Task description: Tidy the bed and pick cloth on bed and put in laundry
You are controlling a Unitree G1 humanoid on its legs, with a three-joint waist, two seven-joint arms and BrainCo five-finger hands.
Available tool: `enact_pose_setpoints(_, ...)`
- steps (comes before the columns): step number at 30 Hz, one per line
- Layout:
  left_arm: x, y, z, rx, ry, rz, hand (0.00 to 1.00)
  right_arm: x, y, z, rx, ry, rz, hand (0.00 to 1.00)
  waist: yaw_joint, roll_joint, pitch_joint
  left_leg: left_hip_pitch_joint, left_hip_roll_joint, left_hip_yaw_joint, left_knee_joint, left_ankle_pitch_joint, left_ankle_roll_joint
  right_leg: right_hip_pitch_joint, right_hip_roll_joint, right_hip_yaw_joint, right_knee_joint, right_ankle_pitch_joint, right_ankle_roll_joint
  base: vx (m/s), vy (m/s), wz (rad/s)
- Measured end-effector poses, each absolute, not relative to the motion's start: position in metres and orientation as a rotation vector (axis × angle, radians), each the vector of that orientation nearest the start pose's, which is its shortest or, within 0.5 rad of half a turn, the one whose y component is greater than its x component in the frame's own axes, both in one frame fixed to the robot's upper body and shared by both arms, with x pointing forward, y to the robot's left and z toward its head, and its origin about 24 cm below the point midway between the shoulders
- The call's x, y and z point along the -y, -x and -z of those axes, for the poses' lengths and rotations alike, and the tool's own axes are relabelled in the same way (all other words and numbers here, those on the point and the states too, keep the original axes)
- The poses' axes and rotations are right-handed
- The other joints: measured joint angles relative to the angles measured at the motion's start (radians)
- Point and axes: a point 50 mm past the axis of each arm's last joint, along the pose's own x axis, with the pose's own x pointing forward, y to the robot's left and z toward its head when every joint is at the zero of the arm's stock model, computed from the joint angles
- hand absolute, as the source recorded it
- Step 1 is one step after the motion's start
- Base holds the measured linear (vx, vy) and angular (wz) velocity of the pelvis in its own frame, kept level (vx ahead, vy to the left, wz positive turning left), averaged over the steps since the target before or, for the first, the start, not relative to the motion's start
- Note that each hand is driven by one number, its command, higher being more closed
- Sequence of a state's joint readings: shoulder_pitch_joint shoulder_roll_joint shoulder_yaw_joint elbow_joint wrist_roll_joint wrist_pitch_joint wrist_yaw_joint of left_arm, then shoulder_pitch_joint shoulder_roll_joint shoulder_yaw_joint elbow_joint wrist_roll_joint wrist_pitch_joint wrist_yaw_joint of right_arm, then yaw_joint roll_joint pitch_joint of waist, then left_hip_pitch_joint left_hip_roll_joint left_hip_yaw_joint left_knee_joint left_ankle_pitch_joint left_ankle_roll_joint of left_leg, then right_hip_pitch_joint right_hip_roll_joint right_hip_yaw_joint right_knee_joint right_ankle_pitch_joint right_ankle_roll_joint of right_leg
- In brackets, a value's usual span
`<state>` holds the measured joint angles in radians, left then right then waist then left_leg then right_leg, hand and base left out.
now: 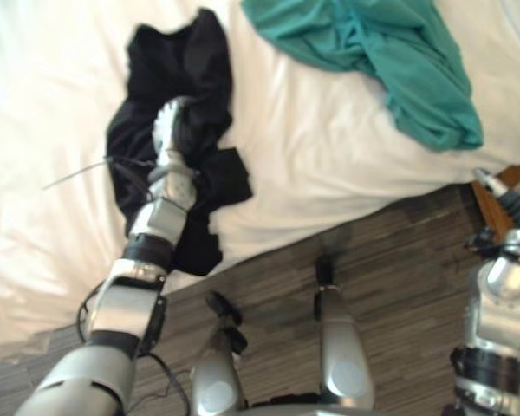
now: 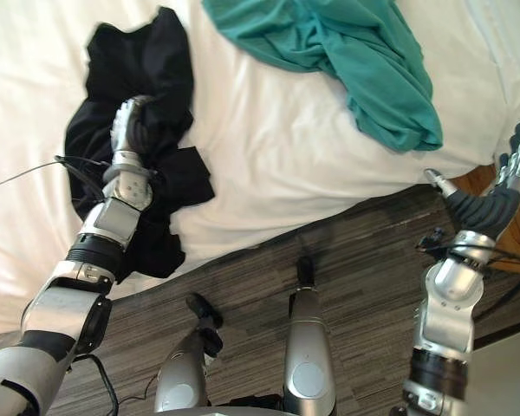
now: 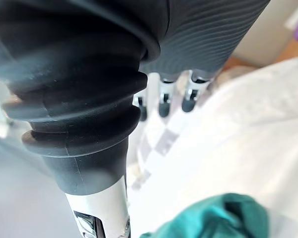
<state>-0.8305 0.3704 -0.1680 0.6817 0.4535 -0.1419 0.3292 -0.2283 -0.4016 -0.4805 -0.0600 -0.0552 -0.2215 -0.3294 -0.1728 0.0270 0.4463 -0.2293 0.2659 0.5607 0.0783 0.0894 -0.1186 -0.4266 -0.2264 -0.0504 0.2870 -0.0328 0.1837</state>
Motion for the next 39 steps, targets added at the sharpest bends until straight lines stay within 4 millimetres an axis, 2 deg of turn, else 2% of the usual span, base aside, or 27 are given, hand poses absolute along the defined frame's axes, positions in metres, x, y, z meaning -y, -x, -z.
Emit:
enact_pose_setpoints(4,-0.169,-0.377,-0.153,0.404,-0.84,-0.116,1.0,0.326,-0.252,-0.219,0.695,0.499,0.738,0.0,-0.002,-0.006,-0.037,0.001,-0.035,-0.011,-0.025,0.004,0.003,0.055,-0.035,-0.033,-0.088,0.036,0.024,0.06,0.125,0.26)
enact_pose_setpoints(5,-0.172,-0.37,-0.142,0.389,-0.825,-0.099,1.0,0.331,-0.259,-0.229,0.69,0.552,0.741,0.0,0.001,-0.001,-0.062,0.001,-0.043,-0.011,-0.048,0.016,0.006,0.059,-0.038,-0.043,-0.104,0.043,0.025,0.08,0.053,0.19)
enact_pose_setpoints(8,-0.184,-0.351,-0.119,0.35,-0.747,-0.096,1.0,0.344,-0.272,-0.257,0.681,0.644,0.747,0.0,0.01,0.016,-0.073,0.023,-0.045,-0.012,-0.093,0.054,0.002,0.088,-0.037,-0.079,-0.116,0.045,0.022,0.08,0.028,0.19)
enact_pose_setpoints(10,-0.199,-0.33,-0.102,0.31,-0.66,-0.117,1.0,0.359,-0.273,-0.288,0.688,0.74,0.784,0.0,0.025,0.046,-0.081,0.021,-0.054,-0.01,-0.131,0.093,0.003,0.089,-0.038,-0.101,-0.116,0.045,0.022,0.06,0.001,0.25)
enact_pose_setpoints(12,-0.215,-0.315,-0.09,0.266,-0.594,-0.152,1.0,0.369,-0.27,-0.309,0.694,0.773,0.824,0.0,0.03,0.072,-0.081,0.014,-0.057,-0.01,-0.152,0.113,0.006,0.089,-0.039,-0.121,-0.116,0.045,0.022,0.03,0.002,0.28)
enact_pose_setpoints(13,-0.229,-0.299,-0.077,0.223,-0.539,-0.186,1.0,0.381,-0.265,-0.323,0.677,0.803,0.873,0.0,0.05,0.097,-0.08,0.006,-0.057,-0.009,-0.155,0.114,0.006,0.087,-0.039,-0.138,-0.116,0.041,0.016,0.02,0.008,0.22)
enact_pose_setpoints(15,-0.24,-0.289,-0.069,0.188,-0.511,-0.217,1.0,0.391,-0.262,-0.331,0.653,0.82,0.906,0.0,0.062,0.113,-0.086,-0.01,-0.057,-0.01,-0.151,0.116,0.009,0.076,-0.041,-0.142,-0.113,0.038,0.013,0.01,0.006,0.13)
enact_pose_setpoints(17,-0.26,-0.272,-0.055,0.126,-0.459,-0.294,1.0,0.401,-0.26,-0.346,0.619,0.848,0.934,0.0,0.084,0.131,-0.086,-0.051,-0.065,-0.002,-0.147,0.14,0.036,0.034,-0.052,-0.148,-0.091,0.029,0.006,-0.03,-0.004,0.21)
enact_pose_setpoints(19,-0.273,-0.256,-0.043,0.076,-0.372,-0.375,1.0,0.401,-0.26,-0.362,0.605,0.889,0.93,0.0,0.107,0.159,-0.085,-0.104,-0.07,0.024,-0.147,0.169,0.058,-0.039,-0.07,-0.161,-0.011,-0.007,-0.004,-0.07,-0.015,0.31)
enact_pose_setpoints(23,-0.283,-0.231,-0.019,-0.024,-0.298,-0.45,1.0,0.384,-0.273,-0.375,0.625,0.923,0.852,0.0,0.135,0.166,-0.082,-0.152,-0.073,0.059,-0.171,0.198,0.052,-0.169,-0.097,-0.157,0.173,-0.097,-0.023,-0.05,-0.059,0.23)
enact_pose_setpoints(26,-0.275,-0.215,0.007,-0.135,-0.218,-0.469,1.0,0.365,-0.286,-0.384,0.638,0.978,0.77,0.0,0.148,0.162,-0.075,-0.203,-0.072,0.086,-0.171,0.21,0.055,-0.267,-0.129,-0.152,0.296,-0.154,-0.039,-0.04,-0.093,0.27)
enact_pose_setpoints(27,-0.267,-0.213,0.014,-0.157,-0.176,-0.464,1.0,0.359,-0.291,-0.386,0.635,0.997,0.742,0.0,0.16,0.157,-0.06,-0.216,-0.071,0.099,-0.171,0.226,0.032,-0.295,-0.136,-0.147,0.324,-0.162,-0.048,-0.04,-0.128,0.15)
enact_pose_setpoints(28,-0.264,-0.213,0.016,-0.162,-0.166,-0.458,1.0,0.357,-0.293,-0.386,0.629,1.007,0.733,0.0,0.165,0.155,-0.057,-0.225,-0.071,0.107,-0.171,0.23,0.027,-0.306,-0.138,-0.145,0.331,-0.164,-0.05,-0.06,-0.103,0.09)
enact_pose_setpoints(29,-0.255,-0.213,0.019,-0.169,-0.148,-0.431,1.0,0.354,-0.298,-0.384,0.612,1.03,0.713,1.0,0.173,0.155,-0.053,-0.239,-0.071,0.127,-0.172,0.231,0.026,-0.33,-0.141,-0.143,0.351,-0.17,-0.056,-0.05,-0.055,0.12)
enact_pose_setpoints(31,-0.241,-0.218,0.017,-0.152,-0.13,-0.365,1.0,0.351,-0.306,-0.38,0.577,1.059,0.676,1.0,0.173,0.152,-0.044,-0.266,-0.073,0.139,-0.172,0.23,0.026,-0.367,-0.153,-0.143,0.379,-0.174,-0.06,-0.03,-0.054,0.15)
enact_pose_setpoints(33,-0.229,-0.225,0.008,-0.108,-0.117,-0.299,1.0,0.35,-0.307,-0.388,0.59,1.044,0.673,1.0,0.164,0.154,-0.013,-0.274,-0.079,0.145,-0.173,0.23,0.026,-0.376,-0.164,-0.142,0.392,-0.174,-0.06,-0.02,-0.042,0.13)
enact_pose_setpoints(39,-0.22,-0.229,0.001,-0.064,-0.07,-0.239,1.0,0.355,-0.306,-0.394,0.576,1.057,0.676,1.0,0.168,0.152,-0.011,-0.291,-0.091,0.156,-0.174,0.22,0.029,-0.399,-0.177,-0.14,0.405,-0.174,-0.06,-0.02,-0.046,0.05)
